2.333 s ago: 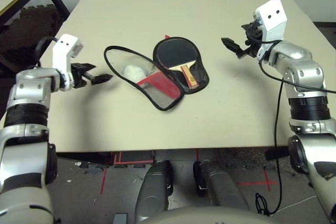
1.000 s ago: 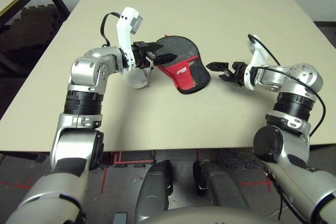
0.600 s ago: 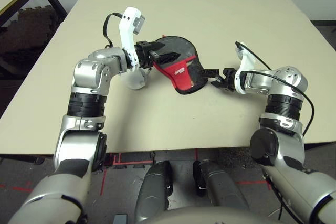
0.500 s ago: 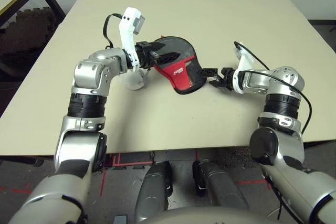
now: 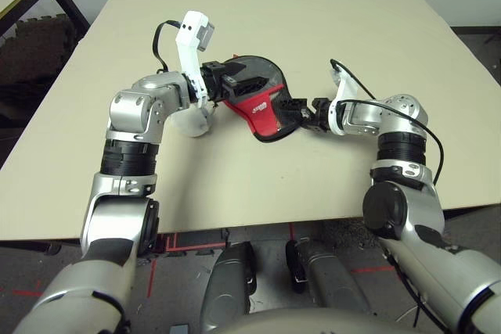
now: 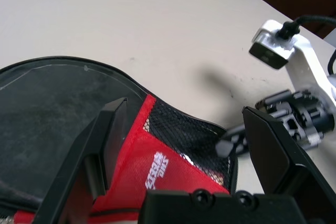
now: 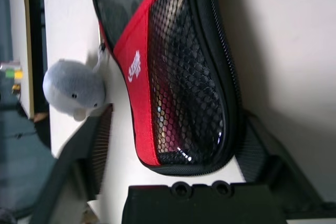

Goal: Store the ping-pong paddle in its case and zip it.

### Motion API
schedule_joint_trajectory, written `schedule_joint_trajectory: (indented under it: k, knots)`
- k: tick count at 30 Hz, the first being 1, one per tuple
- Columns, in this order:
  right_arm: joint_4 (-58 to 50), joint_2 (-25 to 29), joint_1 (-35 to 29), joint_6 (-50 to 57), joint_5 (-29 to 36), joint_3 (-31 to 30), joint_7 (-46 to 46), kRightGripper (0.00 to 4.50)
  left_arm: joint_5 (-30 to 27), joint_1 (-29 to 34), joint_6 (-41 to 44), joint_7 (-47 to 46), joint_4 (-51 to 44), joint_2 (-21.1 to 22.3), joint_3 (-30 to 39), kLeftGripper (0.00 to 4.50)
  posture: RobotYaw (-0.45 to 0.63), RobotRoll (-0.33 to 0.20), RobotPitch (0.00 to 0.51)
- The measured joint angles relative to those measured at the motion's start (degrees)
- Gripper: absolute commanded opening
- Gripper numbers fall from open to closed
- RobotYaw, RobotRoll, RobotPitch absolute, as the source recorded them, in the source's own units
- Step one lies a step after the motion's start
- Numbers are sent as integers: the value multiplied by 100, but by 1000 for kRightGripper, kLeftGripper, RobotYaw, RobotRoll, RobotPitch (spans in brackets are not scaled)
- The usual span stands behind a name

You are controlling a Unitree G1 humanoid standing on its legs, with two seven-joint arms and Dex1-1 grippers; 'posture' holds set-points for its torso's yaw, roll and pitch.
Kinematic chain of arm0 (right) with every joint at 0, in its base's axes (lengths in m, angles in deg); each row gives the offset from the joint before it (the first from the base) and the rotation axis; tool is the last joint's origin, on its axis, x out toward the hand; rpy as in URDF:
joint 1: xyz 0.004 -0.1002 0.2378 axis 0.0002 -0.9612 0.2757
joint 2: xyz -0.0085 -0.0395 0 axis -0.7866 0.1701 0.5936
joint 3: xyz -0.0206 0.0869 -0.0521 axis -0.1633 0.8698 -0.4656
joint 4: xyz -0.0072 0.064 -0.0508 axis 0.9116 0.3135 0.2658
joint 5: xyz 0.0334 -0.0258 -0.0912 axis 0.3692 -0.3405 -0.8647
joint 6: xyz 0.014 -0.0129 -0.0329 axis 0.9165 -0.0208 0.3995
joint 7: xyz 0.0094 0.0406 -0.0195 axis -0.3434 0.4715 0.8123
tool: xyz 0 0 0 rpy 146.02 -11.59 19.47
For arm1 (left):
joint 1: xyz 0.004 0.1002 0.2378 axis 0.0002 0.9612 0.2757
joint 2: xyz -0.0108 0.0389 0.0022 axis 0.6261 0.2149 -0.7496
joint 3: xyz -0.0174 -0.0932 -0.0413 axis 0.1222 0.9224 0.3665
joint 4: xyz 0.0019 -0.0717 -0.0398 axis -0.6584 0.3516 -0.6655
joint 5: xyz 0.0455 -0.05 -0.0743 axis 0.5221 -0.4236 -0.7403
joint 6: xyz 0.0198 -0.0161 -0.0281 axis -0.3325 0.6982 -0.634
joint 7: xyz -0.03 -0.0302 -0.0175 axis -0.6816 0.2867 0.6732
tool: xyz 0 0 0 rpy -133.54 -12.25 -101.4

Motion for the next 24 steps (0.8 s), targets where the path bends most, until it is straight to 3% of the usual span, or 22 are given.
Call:
schedule_joint_trajectory:
  k: [10,13,18,24]
  knots:
    - [-415,20,-154,659,21,-328,28,182,7,-27,-177,-22,183,-68,-2,4500,-21,0,153]
    - [-749,147,-356,905,148,-465,23,39,9,-35,-208,-37,200,-105,-11,4500,-31,0,152]
    - [-1197,592,-829,940,920,-1052,39,37,13,-74,-263,-50,329,-100,-10,4500,-43,0,156]
    - [-2239,2597,-1973,923,3966,-2797,405,33,81,-157,-373,-20,491,-16,-29,4500,-62,0,161]
